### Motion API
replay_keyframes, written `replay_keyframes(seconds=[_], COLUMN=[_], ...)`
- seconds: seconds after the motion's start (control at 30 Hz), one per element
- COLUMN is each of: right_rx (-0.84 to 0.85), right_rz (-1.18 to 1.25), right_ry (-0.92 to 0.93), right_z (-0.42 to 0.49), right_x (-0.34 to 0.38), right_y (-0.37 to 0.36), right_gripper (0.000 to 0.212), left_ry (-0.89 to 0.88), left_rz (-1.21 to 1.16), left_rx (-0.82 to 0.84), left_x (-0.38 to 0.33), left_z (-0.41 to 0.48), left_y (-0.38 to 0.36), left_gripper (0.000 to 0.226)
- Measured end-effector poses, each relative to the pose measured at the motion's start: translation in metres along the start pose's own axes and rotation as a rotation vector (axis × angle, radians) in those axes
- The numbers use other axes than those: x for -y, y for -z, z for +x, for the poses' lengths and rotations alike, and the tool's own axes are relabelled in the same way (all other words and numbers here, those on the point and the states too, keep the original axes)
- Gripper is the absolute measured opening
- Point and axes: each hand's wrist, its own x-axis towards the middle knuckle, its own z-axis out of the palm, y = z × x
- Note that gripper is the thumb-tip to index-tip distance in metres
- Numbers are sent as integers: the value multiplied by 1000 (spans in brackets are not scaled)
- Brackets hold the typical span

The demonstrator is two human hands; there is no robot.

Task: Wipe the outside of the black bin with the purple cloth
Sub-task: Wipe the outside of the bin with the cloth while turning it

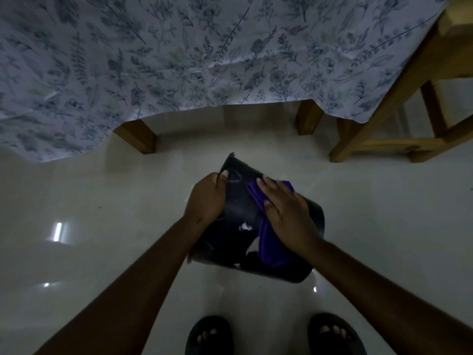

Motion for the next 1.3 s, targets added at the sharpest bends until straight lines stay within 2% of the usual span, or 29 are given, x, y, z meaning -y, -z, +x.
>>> replay_keyframes(seconds=[0.13, 0.23, 0.33, 0.4, 0.5, 0.53, 0.67, 0.77, 0.83, 0.87, 0.97, 1.0, 1.1, 1.17, 1.23, 1.3], right_rx=[14, 32, 87, 57, 11, 6, 43, 67, 33, 19, -13, -25, 23, 67, 38, -2], right_rz=[-95, -310, -335, -268, -94, -105, -316, -289, -223, -159, -73, -149, -414, -484, -461, -382], right_ry=[33, 262, 415, 341, 92, 84, 359, 389, 280, 195, 30, 66, 372, 528, 525, 399], right_z=[-1, -55, -65, -43, -16, -17, -47, -50, -29, -14, 4, -2, -51, -69, -59, -40], right_x=[4, 14, 5, 5, 11, 12, 14, 11, 6, 4, 6, 9, 9, -4, -5, 7], right_y=[-5, -25, -28, -20, -11, -13, -27, -23, -10, -3, 4, -2, -28, -37, -30, -20], right_gripper=[53, 64, 65, 62, 54, 54, 61, 59, 56, 54, 52, 54, 63, 62, 60, 58], left_ry=[71, 69, 53, 39, 47, 56, 114, 161, 127, 81, 2, -2, -17, -42, -56, -60], left_rz=[20, 71, 58, 50, 44, 53, 57, -184, -280, -243, -113, -115, -121, -117, -132, -131], left_rx=[68, 93, 80, 70, 74, 71, 127, 234, 279, 277, 133, 101, 73, 73, 68, 81], left_x=[3, 3, 4, 3, 3, 4, 0, 0, 6, 10, 17, 17, 14, 13, 16, 19], left_z=[14, 17, 14, 11, 5, 5, 10, 0, -16, -24, -31, -29, -16, -11, -12, -14], left_y=[-1, -2, -3, -3, -6, -6, -2, 8, 13, 14, 6, 4, 0, -2, -3, -3], left_gripper=[50, 51, 49, 48, 49, 50, 52, 45, 37, 33, 26, 27, 33, 33, 32, 32])
